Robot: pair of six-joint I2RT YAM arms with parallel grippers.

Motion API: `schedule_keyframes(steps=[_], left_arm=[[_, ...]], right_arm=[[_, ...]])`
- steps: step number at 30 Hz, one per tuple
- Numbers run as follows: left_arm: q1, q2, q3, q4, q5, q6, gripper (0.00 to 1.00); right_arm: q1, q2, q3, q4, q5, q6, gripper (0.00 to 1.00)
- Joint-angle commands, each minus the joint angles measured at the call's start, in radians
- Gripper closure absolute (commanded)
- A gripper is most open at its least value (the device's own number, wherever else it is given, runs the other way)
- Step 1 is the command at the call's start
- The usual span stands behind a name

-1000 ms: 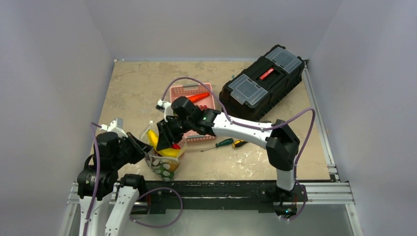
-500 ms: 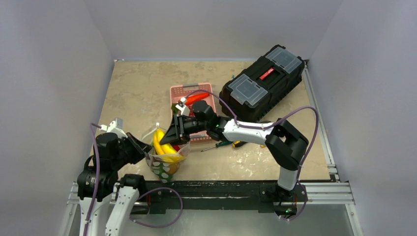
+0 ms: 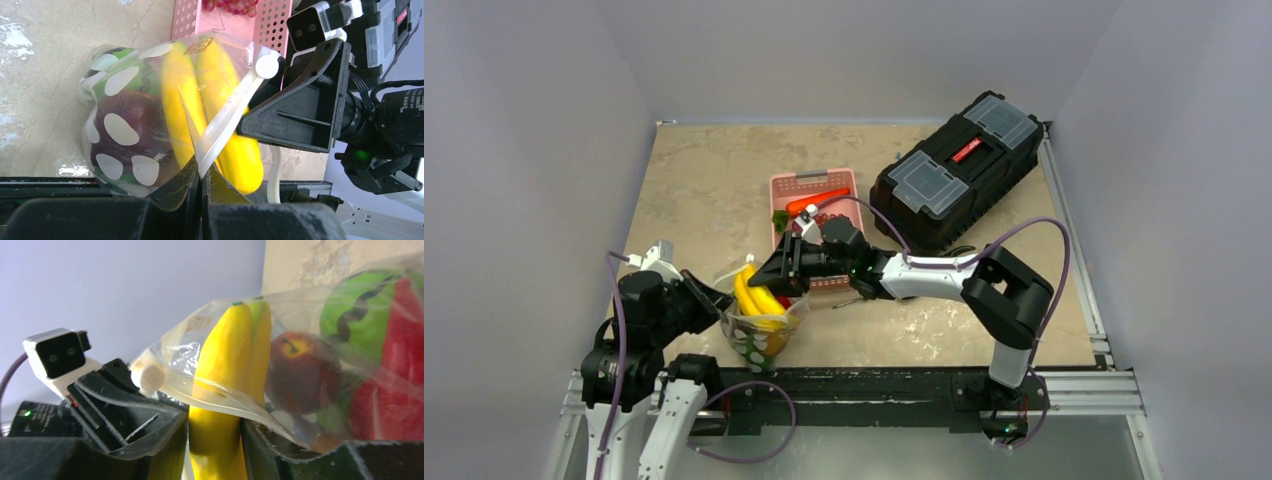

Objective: Place the food in the zip-top bag and seal the zipper
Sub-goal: Adjust the fake fruit in the zipper food storage bag.

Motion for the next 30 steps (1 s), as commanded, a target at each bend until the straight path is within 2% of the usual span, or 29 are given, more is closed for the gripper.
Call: schedule_keyframes(steps=[1, 3, 8, 13, 16, 24, 30], left_arm=[[-0.001, -0.006, 0.005, 0.033, 0.004, -0.011, 1.00], [-0.001, -0.005, 0.006, 0.033, 0.006, -0.009, 1.00], [-0.001, -0.004, 0.013, 0.022, -0.004, 0.001, 1.00], [-0.001, 0.002, 0.007, 0.032, 0.001, 0.001, 1.00], [-0.001, 0.002, 0.002, 0.036, 0.004, -0.001, 1.00], [-0.001, 0.005, 0.004, 0.038, 0.008, 0.000, 1.00], [-0.001, 0.000, 0.002, 0.035, 0.009, -0.004, 1.00]], right_arm=[[0.007, -0.004, 0.083, -0.147, 0.113, -0.184, 0.55], [0.006, 0.002, 0.071, -0.157, 0.102, -0.215, 0.55], [0.011, -0.050, 0.104, -0.302, 0.118, -0.396, 0.43], [0.039, -0.103, 0.213, -0.522, 0.152, -0.716, 0.29], [0.080, -0.115, 0.310, -0.698, 0.196, -0.904, 0.26], [0.211, -0.143, 0.422, -0.950, 0.481, -1.199, 0.26], [0.284, -0.139, 0.440, -1.003, 0.692, -1.320, 0.36]])
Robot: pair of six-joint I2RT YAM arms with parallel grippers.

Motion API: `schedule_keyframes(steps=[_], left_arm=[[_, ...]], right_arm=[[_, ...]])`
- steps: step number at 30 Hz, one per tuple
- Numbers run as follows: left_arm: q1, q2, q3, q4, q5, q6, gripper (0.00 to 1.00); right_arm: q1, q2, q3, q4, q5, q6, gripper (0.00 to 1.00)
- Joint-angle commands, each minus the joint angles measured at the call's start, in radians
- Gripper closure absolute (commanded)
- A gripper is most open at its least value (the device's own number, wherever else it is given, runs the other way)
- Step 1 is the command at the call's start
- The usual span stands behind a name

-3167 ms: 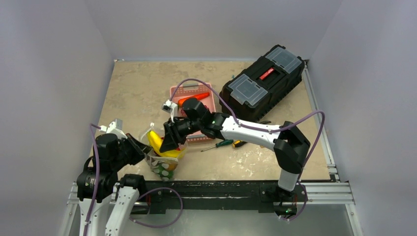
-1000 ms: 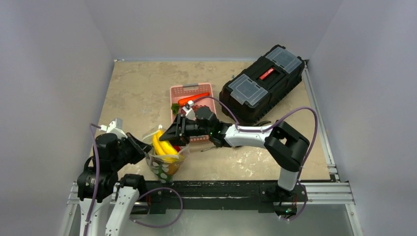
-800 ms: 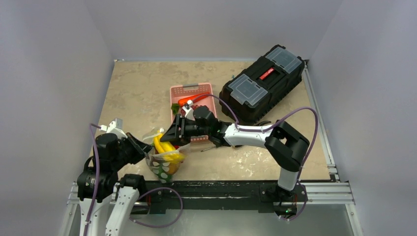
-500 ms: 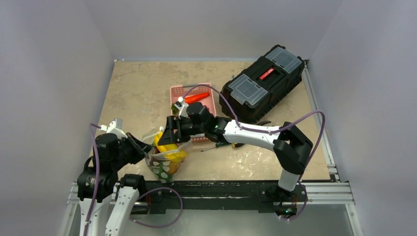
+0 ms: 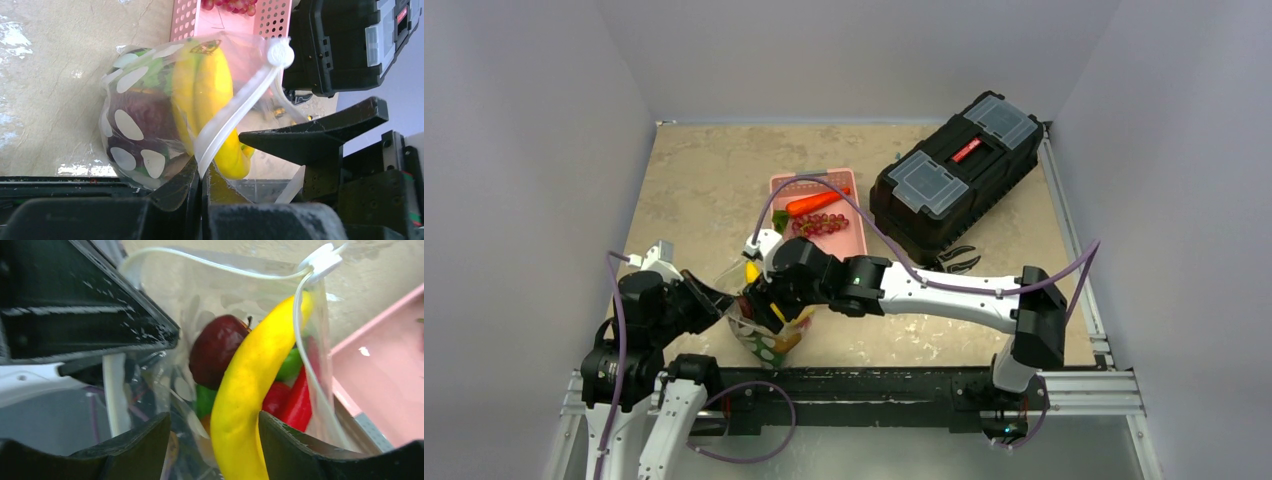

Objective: Place the food in the zip-top bag and seal the zipper
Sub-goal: Adjust the fake fruit in the zipper food storage bag.

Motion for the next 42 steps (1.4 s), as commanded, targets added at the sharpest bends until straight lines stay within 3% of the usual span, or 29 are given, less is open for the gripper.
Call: schedule_keyframes(steps=[1, 11, 20, 26, 32, 34, 37, 40, 42], left_arm=[[-0.002, 0.000, 0.002, 0.035, 0.006, -0.004, 1.00], [-0.001, 0.004, 0.004, 0.038, 0.008, -0.006, 1.00], [-0.001, 0.012, 0.005, 0.042, 0.012, -0.003, 1.00], [-0.001, 0.016, 0.006, 0.045, 0.013, 0.000, 1.00], [-0.002, 0.013, -0.001, 0.043, 0.014, 0.001, 1.00], [-0.001, 0.012, 0.000, 0.043, 0.014, -0.001, 1.00], [-0.001, 0.008, 0.003, 0.037, 0.013, 0.000, 1.00], [-0.001, 0.001, 0.003, 0.032, 0.011, 0.000, 1.00], [-0.001, 0.000, 0.006, 0.033, 0.015, -0.004, 1.00]], right_arm=[[0.038, -0.022, 0.054, -0.093, 0.215, -0.165, 0.38], [0.148, 0.028, 0.073, -0.096, 0.416, -0.269, 0.35], [0.154, 0.048, 0.039, -0.050, 0.340, -0.295, 0.36], [0.159, 0.109, 0.053, -0.085, 0.376, -0.334, 0.44], [0.162, 0.129, 0.059, -0.095, 0.416, -0.340, 0.43], [0.163, 0.145, 0.071, -0.099, 0.418, -0.326, 0.51], [0.163, 0.129, 0.082, -0.086, 0.424, -0.291, 0.74], [0.160, 0.080, 0.065, -0.029, 0.405, -0.258, 0.83], [0.146, 0.053, 0.070, -0.010, 0.359, -0.225, 0.97]])
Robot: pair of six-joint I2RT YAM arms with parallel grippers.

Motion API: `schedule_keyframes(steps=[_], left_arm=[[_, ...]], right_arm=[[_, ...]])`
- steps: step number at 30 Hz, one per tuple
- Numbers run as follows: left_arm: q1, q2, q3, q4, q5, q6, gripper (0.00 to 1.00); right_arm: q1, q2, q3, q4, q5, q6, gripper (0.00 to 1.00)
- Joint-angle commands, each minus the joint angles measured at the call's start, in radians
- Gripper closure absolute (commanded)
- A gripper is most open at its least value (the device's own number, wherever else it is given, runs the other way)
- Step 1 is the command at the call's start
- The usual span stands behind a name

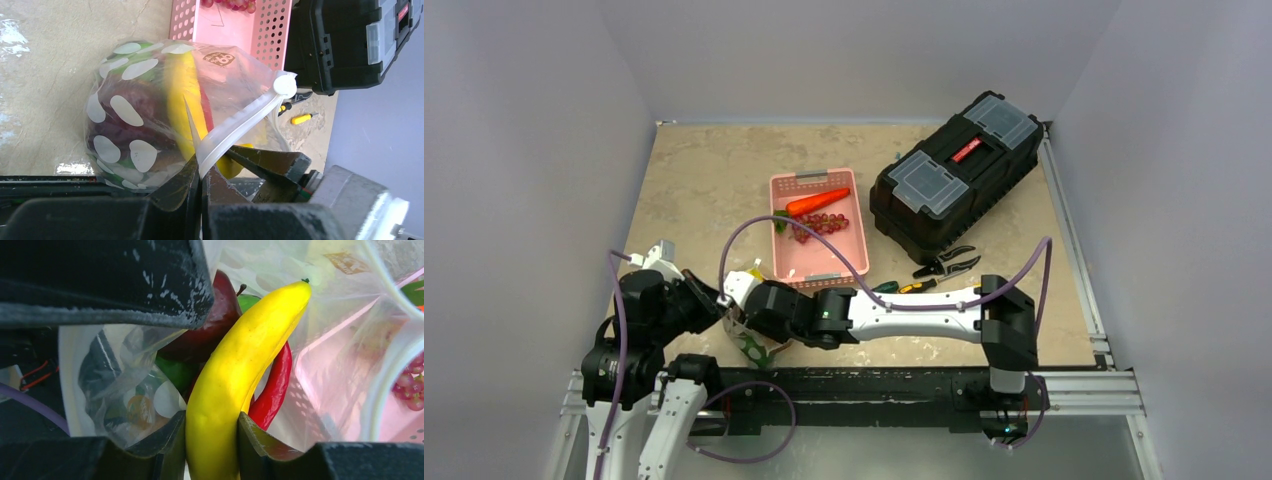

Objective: Place the food in the zip-top bag and seal the zipper
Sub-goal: Adjust the fake fruit in the zipper food storage bag.

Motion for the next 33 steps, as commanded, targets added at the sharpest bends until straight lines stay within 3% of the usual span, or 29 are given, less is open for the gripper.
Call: schedule_keyframes(steps=[1, 5, 11, 15, 22, 29, 33], left_arm=[[-0.001, -0.007, 0.011, 0.034, 0.009, -0.007, 1.00], [-0.001, -0.009, 0.030, 0.031, 0.016, -0.011, 1.00], [-0.001, -0.038, 0.025, 0.017, -0.012, -0.020, 1.00], [-0.001, -0.068, 0.017, 0.009, -0.026, -0.036, 1.00], [-0.001, -0.098, -0.020, 0.021, -0.015, -0.062, 1.00], [-0.001, -0.121, -0.038, 0.026, -0.004, -0.072, 1.00], [-0.001, -0.126, -0.036, 0.025, -0.002, -0.074, 1.00]], right_arm=[[-0.025, -0.110, 0.027, 0.075, -0.063, 0.087, 1.00], [-0.126, -0.155, 0.020, 0.114, -0.320, 0.233, 1.00], [-0.309, -0.141, -0.046, 0.297, -0.860, 0.580, 1.00], [-0.347, -0.101, -0.126, 0.444, -0.990, 0.879, 1.00], [-0.361, -0.076, -0.238, 0.637, -0.937, 1.264, 1.00], [-0.363, -0.134, -0.363, 0.748, -0.697, 1.466, 0.99], [-0.363, -0.133, -0.429, 0.824, -0.620, 1.549, 0.89]])
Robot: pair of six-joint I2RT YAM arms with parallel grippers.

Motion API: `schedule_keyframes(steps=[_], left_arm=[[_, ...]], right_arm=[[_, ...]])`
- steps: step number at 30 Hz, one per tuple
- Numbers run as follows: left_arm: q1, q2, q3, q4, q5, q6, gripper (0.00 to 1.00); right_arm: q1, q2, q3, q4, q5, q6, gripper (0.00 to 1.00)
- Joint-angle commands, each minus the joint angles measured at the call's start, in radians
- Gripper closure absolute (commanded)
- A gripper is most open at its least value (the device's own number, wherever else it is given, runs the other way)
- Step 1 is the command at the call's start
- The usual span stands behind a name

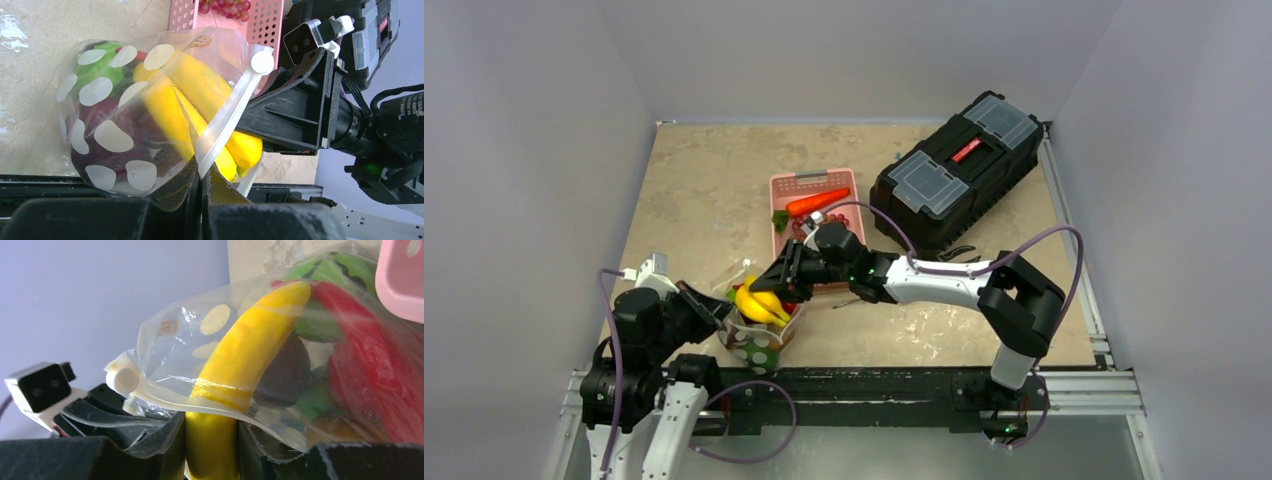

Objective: Place the food in the zip-top bag and seal the zipper
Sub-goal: Adjust the fake fruit in the zipper food storage bag.

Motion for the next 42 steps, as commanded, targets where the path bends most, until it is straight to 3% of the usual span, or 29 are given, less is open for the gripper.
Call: schedule_keyframes(steps=[1, 9, 16, 19, 22, 25, 28, 35, 42], left_arm=[[-0.001, -0.010, -0.002, 0.039, 0.016, -0.019, 1.00], [-0.001, -0.011, 0.002, 0.039, 0.012, -0.019, 1.00], [-0.001, -0.010, 0.011, 0.028, 0.002, -0.009, 1.00], [-0.001, -0.009, 0.011, 0.028, 0.003, -0.009, 1.00], [-0.001, -0.009, 0.012, 0.028, 0.003, -0.007, 1.00], [-0.001, -0.005, 0.012, 0.026, 0.002, -0.005, 1.00], [-0.001, 0.003, 0.018, 0.024, 0.000, 0.003, 1.00], [-0.001, 0.020, 0.019, 0.031, -0.004, 0.006, 1.00], [-0.001, 0.032, 0.021, 0.032, -0.006, 0.012, 1.00]], right_arm=[[-0.002, -0.043, -0.061, 0.136, 0.154, 0.154, 0.87], [-0.002, -0.028, -0.083, 0.162, 0.112, 0.165, 0.65], [-0.002, -0.075, -0.022, -0.004, 0.051, -0.032, 0.47], [-0.002, -0.074, 0.026, -0.104, 0.047, -0.172, 0.42], [0.020, -0.049, 0.174, -0.330, 0.085, -0.445, 0.40], [0.076, -0.052, 0.284, -0.486, 0.219, -0.695, 0.35], [0.130, -0.078, 0.319, -0.539, 0.325, -0.865, 0.25], [0.216, 0.012, 0.529, -0.786, 0.528, -1.109, 0.27], [0.312, 0.131, 0.662, -0.913, 0.700, -1.210, 0.33]])
